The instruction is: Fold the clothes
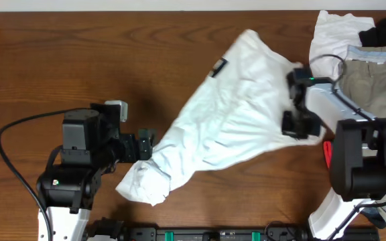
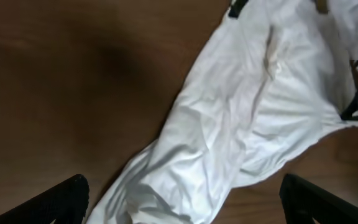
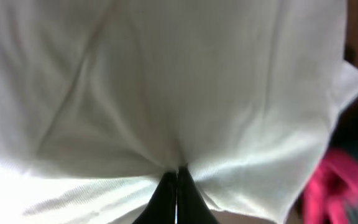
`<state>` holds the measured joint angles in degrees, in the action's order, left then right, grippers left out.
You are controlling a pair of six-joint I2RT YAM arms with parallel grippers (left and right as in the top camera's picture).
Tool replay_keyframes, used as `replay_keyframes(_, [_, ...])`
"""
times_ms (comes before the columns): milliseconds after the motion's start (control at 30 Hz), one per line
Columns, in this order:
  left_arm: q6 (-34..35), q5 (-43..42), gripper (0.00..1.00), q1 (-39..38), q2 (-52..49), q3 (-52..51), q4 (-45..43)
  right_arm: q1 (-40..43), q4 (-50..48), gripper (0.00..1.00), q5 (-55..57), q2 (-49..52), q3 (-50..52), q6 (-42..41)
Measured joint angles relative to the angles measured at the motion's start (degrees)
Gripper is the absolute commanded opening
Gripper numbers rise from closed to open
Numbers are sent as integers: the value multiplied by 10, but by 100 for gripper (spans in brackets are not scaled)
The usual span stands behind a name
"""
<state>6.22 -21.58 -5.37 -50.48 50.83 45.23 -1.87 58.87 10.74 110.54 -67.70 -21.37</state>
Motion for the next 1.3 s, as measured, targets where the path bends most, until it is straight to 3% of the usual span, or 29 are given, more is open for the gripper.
replay_keyframes(200, [0, -7, 98, -56, -9, 0, -33, 37, 52, 6, 6, 3, 0, -31])
replay_keyframes(333, [0, -8, 98, -80, -32, 0, -33, 40, 36, 16, 2, 2, 0, -22])
replay_keyframes(400, [0, -8, 98, -84, -44, 0, -33, 39, 25, 26, -3, -4, 0, -14])
replay_keyframes(533, [0, -5, 98, -86, -57, 0, -33, 30, -12, 68, -21, -64, 2, 18])
replay_keyframes(567, [0, -4, 98, -86, -59, 0, -33, 26, -25, 71, -29, -89, 2, 29])
replay_keyframes(733, [0, 5, 98, -86, -63, 0, -32, 8, -118, 63, -101, -191, -1, 88])
replay_keyframes(833, [0, 8, 98, -86, -63, 0, -31, -4, -154, 70, -156, -208, -4, 110])
replay_keyframes(967, [0, 10, 98, -86, -64, 0, -31, -31, -190, 84, -198, -181, -4, 125])
replay_keyframes(1167, [0, 10, 98, -86, -64, 0, -30, -84, -283, 85, -208, -101, -4, 101])
replay_keyframes(1300, [0, 10, 98, -86, -64, 0, -26, -103, -341, 79, -197, -51, -4, 61])
